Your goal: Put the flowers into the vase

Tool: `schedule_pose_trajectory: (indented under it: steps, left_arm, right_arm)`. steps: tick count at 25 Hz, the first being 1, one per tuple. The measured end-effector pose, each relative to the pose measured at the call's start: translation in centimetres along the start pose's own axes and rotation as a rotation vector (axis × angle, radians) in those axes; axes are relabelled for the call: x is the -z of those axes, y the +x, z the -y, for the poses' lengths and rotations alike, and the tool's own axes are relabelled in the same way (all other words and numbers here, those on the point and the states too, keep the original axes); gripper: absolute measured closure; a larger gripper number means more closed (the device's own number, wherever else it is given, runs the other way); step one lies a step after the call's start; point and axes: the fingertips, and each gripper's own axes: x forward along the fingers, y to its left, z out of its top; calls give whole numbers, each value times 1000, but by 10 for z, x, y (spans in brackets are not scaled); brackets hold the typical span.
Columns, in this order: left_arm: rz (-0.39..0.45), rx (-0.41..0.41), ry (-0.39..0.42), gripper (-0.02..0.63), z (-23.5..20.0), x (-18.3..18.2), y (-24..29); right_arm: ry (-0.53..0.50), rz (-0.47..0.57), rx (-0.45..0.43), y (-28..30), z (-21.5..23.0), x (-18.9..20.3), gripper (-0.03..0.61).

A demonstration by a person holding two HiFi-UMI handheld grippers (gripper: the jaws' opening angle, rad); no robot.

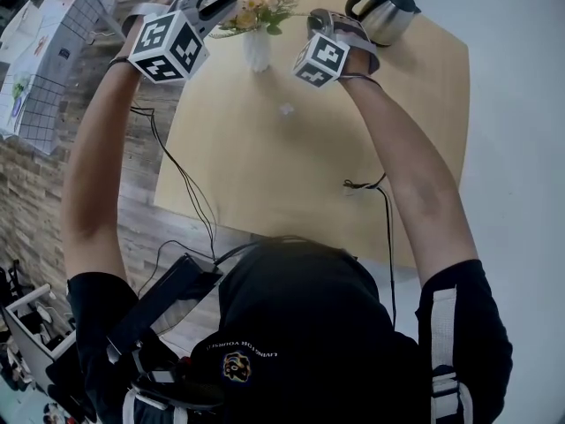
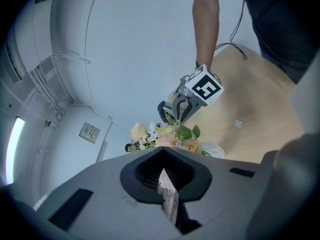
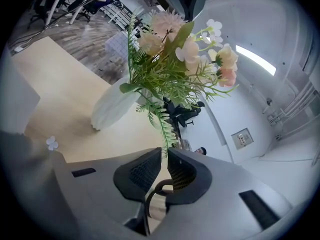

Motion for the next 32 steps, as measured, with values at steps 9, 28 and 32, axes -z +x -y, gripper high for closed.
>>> schedule_pose_trajectory:
  steps: [9, 28, 32]
  left_arm:
    - [-15, -32, -36, 607, -3, 12, -7]
    - [13, -88, -117, 480, -8, 11, -30]
    - [6, -102, -126, 480, -7, 12, -36]
  right_arm:
    - [22, -7, -53, -4, -9, 5, 479]
    - [-8, -50, -46, -24, -22, 29, 479]
    - [-15, -39, -36, -30, -24, 31, 523]
